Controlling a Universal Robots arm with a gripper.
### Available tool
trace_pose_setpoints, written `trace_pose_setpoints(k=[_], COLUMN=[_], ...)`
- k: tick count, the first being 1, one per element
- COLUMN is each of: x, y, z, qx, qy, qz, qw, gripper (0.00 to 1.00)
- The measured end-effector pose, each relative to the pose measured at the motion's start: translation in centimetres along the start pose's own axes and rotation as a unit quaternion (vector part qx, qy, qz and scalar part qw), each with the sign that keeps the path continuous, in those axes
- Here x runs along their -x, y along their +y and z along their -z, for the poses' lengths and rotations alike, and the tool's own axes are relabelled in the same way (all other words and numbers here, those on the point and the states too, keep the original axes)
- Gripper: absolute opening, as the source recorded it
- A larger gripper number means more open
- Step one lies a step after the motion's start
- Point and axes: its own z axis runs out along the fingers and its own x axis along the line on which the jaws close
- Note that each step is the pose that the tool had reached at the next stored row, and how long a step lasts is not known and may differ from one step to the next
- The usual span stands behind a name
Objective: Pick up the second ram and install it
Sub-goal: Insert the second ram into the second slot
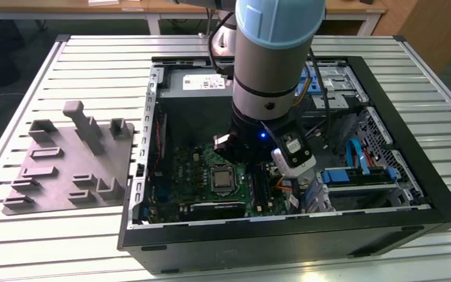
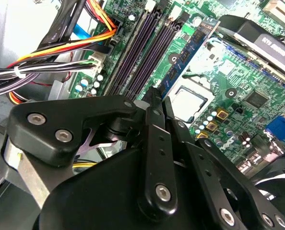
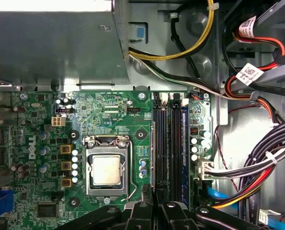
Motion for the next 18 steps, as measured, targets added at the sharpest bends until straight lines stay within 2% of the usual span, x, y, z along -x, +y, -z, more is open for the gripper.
trace_pose_setpoints(k=[18], x=[-0.02], y=[-0.02], z=[-0.74], qx=[0.0000], qy=[0.0000], qz=[0.000], qw=[1.0000], gripper=[0.14])
